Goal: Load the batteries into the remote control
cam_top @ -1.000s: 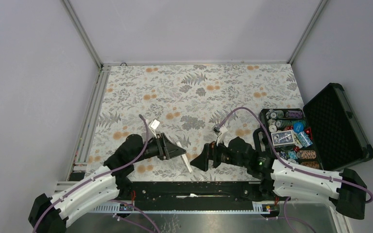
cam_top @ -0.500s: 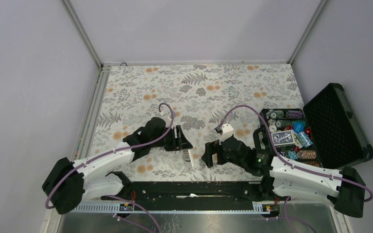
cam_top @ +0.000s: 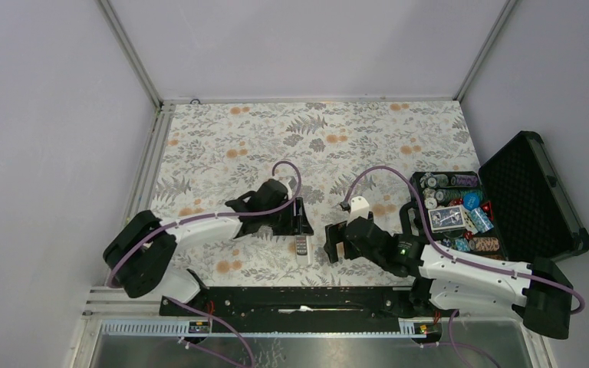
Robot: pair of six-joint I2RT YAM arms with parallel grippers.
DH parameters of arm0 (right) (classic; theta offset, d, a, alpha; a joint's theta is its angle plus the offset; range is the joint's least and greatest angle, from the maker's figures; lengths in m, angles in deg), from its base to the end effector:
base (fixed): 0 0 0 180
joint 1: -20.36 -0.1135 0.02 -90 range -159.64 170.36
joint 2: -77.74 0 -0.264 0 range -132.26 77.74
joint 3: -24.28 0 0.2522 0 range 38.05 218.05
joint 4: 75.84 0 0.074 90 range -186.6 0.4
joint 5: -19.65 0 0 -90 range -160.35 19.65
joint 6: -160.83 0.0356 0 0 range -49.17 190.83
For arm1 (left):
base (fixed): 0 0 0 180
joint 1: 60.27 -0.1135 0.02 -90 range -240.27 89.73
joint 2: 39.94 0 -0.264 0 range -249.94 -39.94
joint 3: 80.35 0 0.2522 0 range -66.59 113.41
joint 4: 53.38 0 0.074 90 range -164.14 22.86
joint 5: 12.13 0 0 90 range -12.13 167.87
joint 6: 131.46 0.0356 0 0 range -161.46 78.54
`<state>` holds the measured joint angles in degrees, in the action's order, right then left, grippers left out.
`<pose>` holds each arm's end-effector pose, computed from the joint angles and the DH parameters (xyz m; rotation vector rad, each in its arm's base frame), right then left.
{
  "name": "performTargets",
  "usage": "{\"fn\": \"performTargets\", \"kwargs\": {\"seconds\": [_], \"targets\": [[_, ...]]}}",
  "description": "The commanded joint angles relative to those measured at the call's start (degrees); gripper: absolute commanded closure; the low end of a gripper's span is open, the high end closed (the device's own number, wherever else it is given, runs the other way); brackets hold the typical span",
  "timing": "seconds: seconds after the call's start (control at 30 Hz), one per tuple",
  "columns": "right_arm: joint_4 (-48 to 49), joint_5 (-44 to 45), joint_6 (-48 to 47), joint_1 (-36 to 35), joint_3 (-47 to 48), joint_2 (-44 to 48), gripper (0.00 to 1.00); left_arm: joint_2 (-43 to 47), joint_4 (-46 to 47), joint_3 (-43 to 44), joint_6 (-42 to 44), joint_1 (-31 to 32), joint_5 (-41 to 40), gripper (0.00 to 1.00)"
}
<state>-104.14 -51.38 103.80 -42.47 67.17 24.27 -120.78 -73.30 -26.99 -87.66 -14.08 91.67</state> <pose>0.0991 0.1678 0.2117 -0.4070 2.2259 0.5478 0.1844 -0.2045 0.1778 0.1238 2.6297 -0.9602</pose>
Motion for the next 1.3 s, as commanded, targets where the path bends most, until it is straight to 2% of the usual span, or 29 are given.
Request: {"fn": "performTargets", "kwargs": {"seconds": [0.0, 0.17, 0.27, 0.37, 0.5, 0.67, 0.73, 1.0, 1.03, 1.07, 1.27], "targets": [[0.39, 2.69, 1.87, 0.33, 1.63, -1.28, 0.00, -4.08, 2.45, 4.31, 1.02, 0.64, -2.53, 0.92], [0.33, 2.95, 1.88, 0.34, 1.54, -1.96, 0.00, -7.50, 3.31, 5.50, 0.78, 0.65, -3.08, 0.84], [0.39, 3.09, 1.55, 0.32, 1.87, -2.43, 0.00, -8.90, 3.43, 5.88, 0.76, 0.65, -3.93, 0.70], [0.39, 3.18, 1.20, 0.29, 2.23, -3.12, 0.00, -9.86, 3.83, 6.11, 0.67, 0.63, -4.02, 0.65], [0.35, 3.31, 1.22, 0.31, 2.31, -4.16, 0.00, -10.83, 4.33, 6.00, 0.18, 0.65, -4.28, 0.53], [0.36, 3.36, 1.42, 0.32, 2.25, -4.62, 0.00, -12.08, 5.41, 5.80, -0.44, 0.65, -3.71, 0.48], [0.31, 3.19, 1.37, 0.29, 2.17, -4.44, 0.00, -12.43, 5.87, 5.57, -0.79, 0.62, -3.53, 0.40], [0.35, 2.62, 1.04, 0.33, 1.40, -3.94, 0.01, -13.00, 8.76, 4.78, -1.71, 0.65, -3.38, 0.29], [0.32, 2.65, 1.11, 0.34, 1.37, -3.81, 0.00, -12.98, 8.75, 4.79, -1.63, 0.65, -3.42, 0.04], [0.39, 2.59, 1.02, 0.34, 1.25, -3.69, 0.00, -12.89, 8.77, 4.72, -1.62, 0.65, -3.50, 0.01], [0.33, 2.79, 1.13, 0.34, 0.72, -1.29, 0.00, -9.27, 7.18, 3.95, -0.90, 0.65, -5.56, 0.01]]}}
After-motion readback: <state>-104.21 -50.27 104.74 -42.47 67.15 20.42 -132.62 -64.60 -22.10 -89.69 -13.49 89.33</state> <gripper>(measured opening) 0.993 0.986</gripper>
